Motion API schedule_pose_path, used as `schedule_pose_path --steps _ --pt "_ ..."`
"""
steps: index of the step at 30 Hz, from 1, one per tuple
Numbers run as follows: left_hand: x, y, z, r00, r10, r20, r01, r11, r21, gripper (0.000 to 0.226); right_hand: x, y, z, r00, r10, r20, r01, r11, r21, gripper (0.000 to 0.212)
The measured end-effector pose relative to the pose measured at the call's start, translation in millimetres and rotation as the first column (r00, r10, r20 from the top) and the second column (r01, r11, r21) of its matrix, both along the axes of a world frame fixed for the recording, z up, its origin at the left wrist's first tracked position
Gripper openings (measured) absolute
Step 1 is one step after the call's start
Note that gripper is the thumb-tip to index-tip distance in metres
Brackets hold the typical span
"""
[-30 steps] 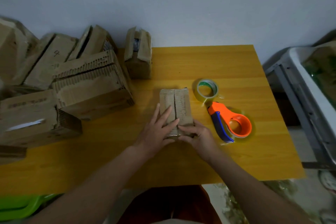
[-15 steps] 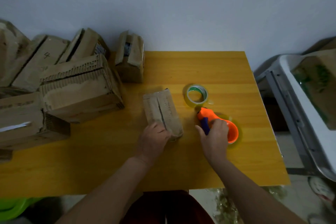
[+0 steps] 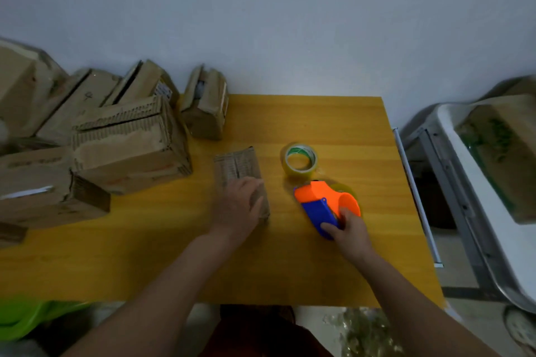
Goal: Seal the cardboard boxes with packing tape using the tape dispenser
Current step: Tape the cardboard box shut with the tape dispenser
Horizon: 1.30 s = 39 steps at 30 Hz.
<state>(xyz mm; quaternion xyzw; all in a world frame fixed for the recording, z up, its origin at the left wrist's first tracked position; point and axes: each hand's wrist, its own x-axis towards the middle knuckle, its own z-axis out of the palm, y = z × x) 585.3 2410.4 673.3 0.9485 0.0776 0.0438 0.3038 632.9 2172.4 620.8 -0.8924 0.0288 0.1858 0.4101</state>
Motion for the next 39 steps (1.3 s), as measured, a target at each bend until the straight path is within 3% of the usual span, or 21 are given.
schedule_pose_path --steps 3,6,12,16,20,23,28,31,35,39 --pt "22 -17 25 0.982 -0.078 -0.174 0.074 0.997 -0.031 0.052 -2 -16 10 0.989 0.138 -0.052 -0.121 0.961 0.249 0.019" --pt "38 -28 42 0.912 -0.195 -0.36 0.143 0.976 -0.167 0.056 -3 -23 20 0.97 0.235 -0.063 -0.195 0.904 0.38 0.028" --pt "36 -38 53 0.851 -0.301 -0.431 0.187 0.94 -0.286 0.051 -1 -29 39 0.923 0.378 -0.069 -0.305 0.83 0.468 0.022" --pt "28 -30 64 0.889 -0.248 -0.385 0.084 0.915 -0.395 0.046 4 -30 48 0.899 0.409 -0.156 -0.3 0.835 0.462 0.022" --pt "21 -14 65 0.877 -0.229 -0.423 -0.054 0.828 -0.559 0.043 7 -22 59 0.858 0.445 -0.258 -0.306 0.845 0.44 0.021" --pt "16 -3 59 0.872 -0.18 -0.455 -0.201 0.716 -0.668 0.04 9 -12 66 0.846 0.449 -0.288 -0.322 0.861 0.394 0.02" --pt "2 9 51 0.868 -0.128 -0.48 -0.366 0.49 -0.792 0.019 6 9 79 0.856 0.42 -0.303 -0.304 0.881 0.363 0.05" --pt "-9 13 45 0.874 -0.075 -0.481 -0.411 0.415 -0.812 0.011 7 18 83 0.844 0.444 -0.301 -0.337 0.876 0.345 0.041" --pt "-21 9 34 0.879 0.096 -0.467 -0.45 0.49 -0.747 0.004 8 29 89 0.813 0.504 -0.294 -0.433 0.859 0.274 0.026" --pt "-36 3 23 0.848 0.295 -0.439 -0.528 0.424 -0.735 0.015 6 40 102 0.757 0.582 -0.297 -0.544 0.813 0.205 0.037"
